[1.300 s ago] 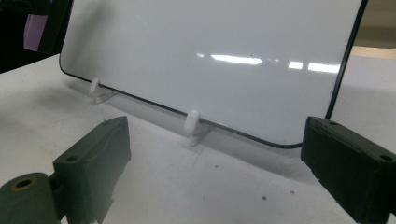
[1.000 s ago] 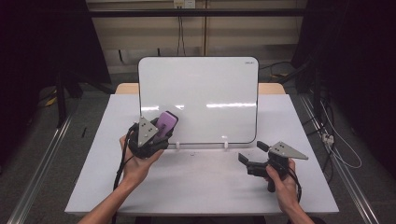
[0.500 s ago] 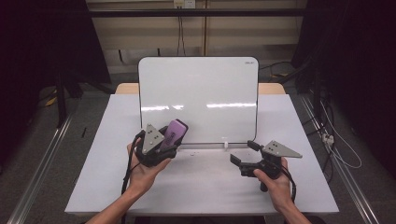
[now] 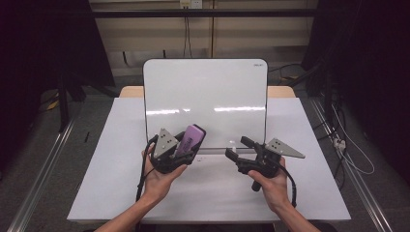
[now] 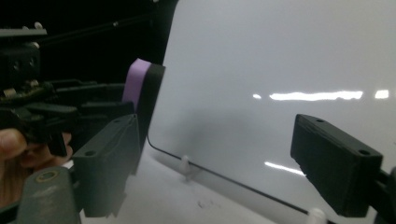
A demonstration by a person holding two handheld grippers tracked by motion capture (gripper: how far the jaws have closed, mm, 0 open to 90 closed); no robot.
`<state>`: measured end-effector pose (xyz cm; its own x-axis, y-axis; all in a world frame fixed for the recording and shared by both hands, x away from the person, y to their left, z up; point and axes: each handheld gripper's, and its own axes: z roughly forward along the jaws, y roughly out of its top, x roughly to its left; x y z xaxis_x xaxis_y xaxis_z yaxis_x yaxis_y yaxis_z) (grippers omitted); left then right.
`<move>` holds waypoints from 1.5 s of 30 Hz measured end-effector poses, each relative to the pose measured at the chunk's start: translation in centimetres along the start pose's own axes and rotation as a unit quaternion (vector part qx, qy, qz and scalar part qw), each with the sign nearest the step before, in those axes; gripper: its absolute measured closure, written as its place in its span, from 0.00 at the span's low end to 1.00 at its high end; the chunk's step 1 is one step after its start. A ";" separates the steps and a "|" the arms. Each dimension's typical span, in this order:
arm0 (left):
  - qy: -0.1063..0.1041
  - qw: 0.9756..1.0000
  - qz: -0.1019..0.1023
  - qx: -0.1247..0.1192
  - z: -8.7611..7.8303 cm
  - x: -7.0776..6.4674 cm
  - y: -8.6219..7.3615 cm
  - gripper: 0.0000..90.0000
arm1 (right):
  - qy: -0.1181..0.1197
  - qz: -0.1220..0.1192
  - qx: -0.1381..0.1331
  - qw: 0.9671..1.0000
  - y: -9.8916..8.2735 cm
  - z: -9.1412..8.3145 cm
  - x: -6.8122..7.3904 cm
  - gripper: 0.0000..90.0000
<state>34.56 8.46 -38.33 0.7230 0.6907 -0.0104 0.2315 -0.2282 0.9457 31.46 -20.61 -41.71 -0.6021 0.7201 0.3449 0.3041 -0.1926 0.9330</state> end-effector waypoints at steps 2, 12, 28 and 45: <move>-0.006 1.000 -0.003 -0.002 0.2 -0.2 0.1 0.46 | 0.010 0.006 -0.011 1.000 0.1 0.5 0.4 0.21; -0.025 1.000 -0.016 -0.003 0.9 -1.4 0.1 0.46 | 0.034 0.026 -0.049 0.998 0.3 2.5 2.1 0.32; -0.030 1.000 -0.008 -0.004 1.5 -2.0 0.1 0.46 | 0.059 0.092 -0.062 0.992 -0.2 4.0 2.3 0.63; -0.033 0.999 -0.014 -0.010 2.2 -2.1 -0.2 0.46 | 0.044 0.094 -0.065 0.993 -0.4 3.9 2.2 0.73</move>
<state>34.38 5.55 -39.19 0.7582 0.6495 -0.0578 0.2394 -0.1949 0.9512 32.90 -16.35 -41.77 -0.6080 0.6037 0.5157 0.3222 -0.4060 0.8552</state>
